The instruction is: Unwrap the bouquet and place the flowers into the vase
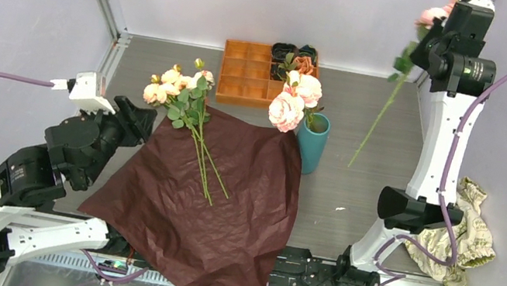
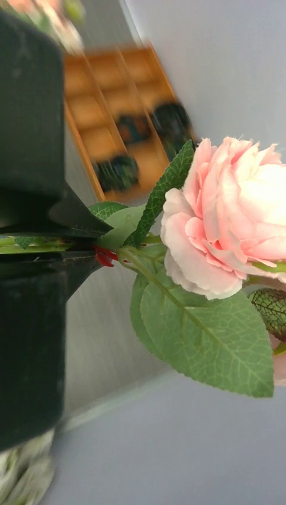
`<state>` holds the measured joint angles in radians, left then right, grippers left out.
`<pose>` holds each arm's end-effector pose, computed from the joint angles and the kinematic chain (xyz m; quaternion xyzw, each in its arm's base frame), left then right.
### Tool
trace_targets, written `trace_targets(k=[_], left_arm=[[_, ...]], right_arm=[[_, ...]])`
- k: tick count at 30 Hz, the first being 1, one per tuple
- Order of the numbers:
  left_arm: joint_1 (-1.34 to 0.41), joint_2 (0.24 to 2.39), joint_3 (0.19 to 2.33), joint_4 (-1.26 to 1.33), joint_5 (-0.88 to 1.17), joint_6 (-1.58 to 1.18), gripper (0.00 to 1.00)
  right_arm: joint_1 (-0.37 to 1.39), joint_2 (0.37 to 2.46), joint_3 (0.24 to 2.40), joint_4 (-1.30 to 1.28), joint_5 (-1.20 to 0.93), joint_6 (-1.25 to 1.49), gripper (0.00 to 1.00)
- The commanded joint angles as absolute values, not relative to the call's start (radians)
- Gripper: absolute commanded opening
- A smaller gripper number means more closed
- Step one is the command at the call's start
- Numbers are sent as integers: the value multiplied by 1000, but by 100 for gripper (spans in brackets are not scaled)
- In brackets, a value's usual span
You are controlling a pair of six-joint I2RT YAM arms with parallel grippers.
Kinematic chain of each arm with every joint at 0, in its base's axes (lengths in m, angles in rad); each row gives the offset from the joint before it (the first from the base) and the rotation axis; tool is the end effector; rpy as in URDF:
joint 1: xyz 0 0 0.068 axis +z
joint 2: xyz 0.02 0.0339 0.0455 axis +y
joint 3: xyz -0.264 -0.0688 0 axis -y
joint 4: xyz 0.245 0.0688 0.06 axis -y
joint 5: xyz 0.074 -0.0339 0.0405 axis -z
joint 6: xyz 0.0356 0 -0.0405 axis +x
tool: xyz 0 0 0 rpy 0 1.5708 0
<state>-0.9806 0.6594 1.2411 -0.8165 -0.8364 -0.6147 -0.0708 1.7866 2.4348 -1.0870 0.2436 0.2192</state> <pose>0.0655 -0.0503 0.4372 -0.1168 0.7512 -0.1825 0.6235 0.3324 -0.0322 0.5210 0.1855 0.8196 -0.0628 0.5384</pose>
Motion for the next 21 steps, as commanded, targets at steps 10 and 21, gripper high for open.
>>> trace_targets(k=[10,21], left_arm=[[-983,740,1250,-721,-802,-590,50],[-982,763,1228,-689,-797,-569,50]], right_arm=[[-54,1432,2119,-516,-338,306,1],[-46,1397,1869,-55,-469,370,1]])
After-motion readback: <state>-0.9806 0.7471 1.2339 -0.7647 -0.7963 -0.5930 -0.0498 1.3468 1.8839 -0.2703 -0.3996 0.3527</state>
